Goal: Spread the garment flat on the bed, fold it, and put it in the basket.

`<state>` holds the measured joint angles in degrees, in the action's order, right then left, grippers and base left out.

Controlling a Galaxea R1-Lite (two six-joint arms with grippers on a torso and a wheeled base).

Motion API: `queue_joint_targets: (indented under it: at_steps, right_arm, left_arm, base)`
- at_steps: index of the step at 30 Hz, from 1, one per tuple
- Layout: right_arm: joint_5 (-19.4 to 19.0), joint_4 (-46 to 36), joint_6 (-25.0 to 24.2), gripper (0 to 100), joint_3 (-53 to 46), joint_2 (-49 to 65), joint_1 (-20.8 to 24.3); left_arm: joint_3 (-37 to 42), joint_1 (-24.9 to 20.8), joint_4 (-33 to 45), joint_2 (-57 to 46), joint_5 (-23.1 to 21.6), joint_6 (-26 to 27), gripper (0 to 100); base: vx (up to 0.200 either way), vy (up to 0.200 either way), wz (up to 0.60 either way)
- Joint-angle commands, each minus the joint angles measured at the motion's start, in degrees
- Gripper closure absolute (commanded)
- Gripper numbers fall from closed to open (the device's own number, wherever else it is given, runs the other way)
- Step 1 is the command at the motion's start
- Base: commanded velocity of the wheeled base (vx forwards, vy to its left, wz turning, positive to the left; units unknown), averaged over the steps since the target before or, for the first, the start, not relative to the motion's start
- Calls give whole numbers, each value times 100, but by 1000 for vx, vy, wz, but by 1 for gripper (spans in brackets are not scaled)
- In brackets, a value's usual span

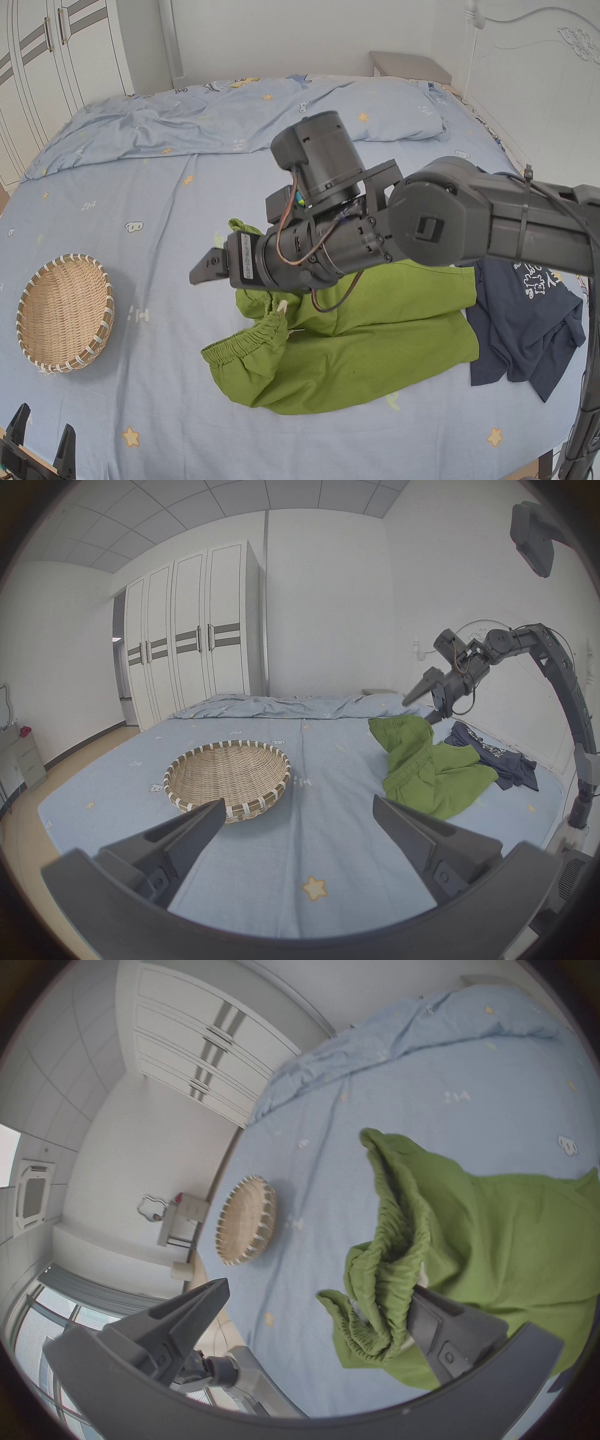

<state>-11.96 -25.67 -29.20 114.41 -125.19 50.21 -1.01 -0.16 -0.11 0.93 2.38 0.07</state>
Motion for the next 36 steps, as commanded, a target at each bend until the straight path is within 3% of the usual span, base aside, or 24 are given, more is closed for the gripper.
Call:
queue_joint_targets:
  at_steps: [1,4,5,8,13,17,19,20,21,24,26,27,28,30,33,36]
  right_arm:
    - [132,-377,116,0,11,-234,-73]
    - [282,-720,318,0,11,-278,-108]
    - [493,-1071,617,0,11,-366,-117]
    - [633,-1159,678,0,11,-410,-179]
    - [554,-1115,670,0,18,-357,-477]
    - [168,-1194,670,0,-252,179,-811]
    - [-193,-1106,670,0,-613,504,-952]
    - [-193,-1106,670,0,-613,504,-952]
    - [-492,-1054,678,0,-894,829,-1040]
    - [-861,-966,670,0,-1325,1409,-1321]
    - [-1080,-852,661,0,-1597,1743,-1479]
    - [-1274,-623,617,0,-1931,2077,-1664]
    - [-1274,-623,617,0,-1931,2077,-1664]
    - [-1423,-157,397,0,-2494,2578,-1901]
    - [-1450,572,204,0,-3522,3308,-2200]
    - [-1441,1161,169,0,-4322,3958,-2349]
  left_arm:
    - [101,7,-15,-66,0,10,0]
    - [101,7,-15,-66,-18,28,0]
    - [101,7,-24,-75,-44,81,0]
    - [101,16,-33,-75,-44,116,0]
    - [101,16,-42,-75,-53,186,0]
    - [-92,7,-147,-57,-44,283,0]
    - [-1041,-54,-314,83,-106,-95,0]
    - [-1041,-54,-314,83,-106,-95,0]
    - [-2202,-81,-7,435,-299,-209,0]
    - [-3397,-90,1110,1243,-712,-368,0]
    - [-3564,-230,1514,1656,-862,-702,0]
    - [-3581,-529,1619,2096,-1038,-1141,0]
    - [-3581,-529,1619,2096,-1038,-1141,0]
    - [-3529,-977,1514,2773,-1345,-1765,0]
    - [-3362,-1513,855,3739,-1741,-2732,0]
    - [-2957,-1522,11,4478,-1916,-3040,0]
  base:
    - [0,0,0]
    - [0,0,0]
    - [0,0,0]
    - [0,0,0]
    - [0,0,0]
    - [0,0,0]
    - [0,0,0]
    - [0,0,0]
    - [0,0,0]
    - [0,0,0]
    - [0,0,0]
    - [0,0,0]
    - [0,0,0]
    - [0,0,0]
    - [0,0,0]
    - [0,0,0]
